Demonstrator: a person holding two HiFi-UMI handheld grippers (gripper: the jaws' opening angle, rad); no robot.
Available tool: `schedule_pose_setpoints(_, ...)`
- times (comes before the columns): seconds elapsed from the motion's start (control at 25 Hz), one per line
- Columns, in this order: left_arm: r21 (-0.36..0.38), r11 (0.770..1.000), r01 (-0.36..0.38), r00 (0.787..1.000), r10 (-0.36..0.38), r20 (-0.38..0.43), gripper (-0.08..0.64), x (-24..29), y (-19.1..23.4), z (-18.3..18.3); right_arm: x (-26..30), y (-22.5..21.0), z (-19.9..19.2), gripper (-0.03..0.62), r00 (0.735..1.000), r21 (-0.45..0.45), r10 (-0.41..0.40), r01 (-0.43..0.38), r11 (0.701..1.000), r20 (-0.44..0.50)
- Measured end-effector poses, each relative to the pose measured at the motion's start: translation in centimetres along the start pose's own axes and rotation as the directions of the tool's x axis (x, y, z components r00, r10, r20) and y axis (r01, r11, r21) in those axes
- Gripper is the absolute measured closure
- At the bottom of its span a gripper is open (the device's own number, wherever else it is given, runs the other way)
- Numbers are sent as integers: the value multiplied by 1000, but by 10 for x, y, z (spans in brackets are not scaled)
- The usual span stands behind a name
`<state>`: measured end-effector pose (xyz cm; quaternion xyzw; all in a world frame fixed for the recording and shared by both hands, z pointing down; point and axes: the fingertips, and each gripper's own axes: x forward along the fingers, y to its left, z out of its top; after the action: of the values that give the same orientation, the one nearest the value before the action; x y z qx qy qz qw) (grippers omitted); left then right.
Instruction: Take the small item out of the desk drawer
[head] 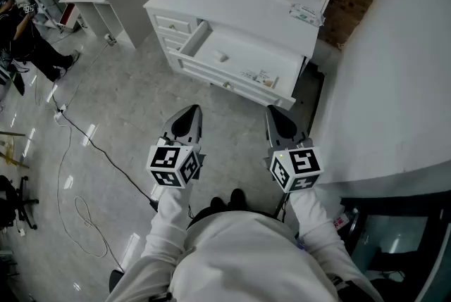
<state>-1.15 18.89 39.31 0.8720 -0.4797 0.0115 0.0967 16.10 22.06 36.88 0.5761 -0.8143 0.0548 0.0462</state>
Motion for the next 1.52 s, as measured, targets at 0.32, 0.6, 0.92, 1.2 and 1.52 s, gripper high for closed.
schedule_pose_setpoints(0.32,4,1000,-6,1000,6,-3,541,7,-2,-3,-1,-7,-4,565,999,54,-8,6,999,32)
schedule_pose_setpoints(0.6,15,1000,-11,1000,11,-2,541,8,-14,-3,-5,-17,-7,565,1000,65,-12,11,998,24)
schedule_pose_setpoints(0.92,22,1000,-14,1000,14,-12,541,19,-11,-6,5,-19,-12,565,1000,55,-4,3,999,9)
schedule_pose_setpoints(1.2,19,1000,-18,999,19,-33,541,48,15,-8,41,-23,-18,565,1000,61,16,-15,998,-15)
schedule_pose_setpoints(1.52,-1,1000,-22,999,22,-39,541,101,62,-4,109,-31,-18,565,999,44,25,-23,999,-44)
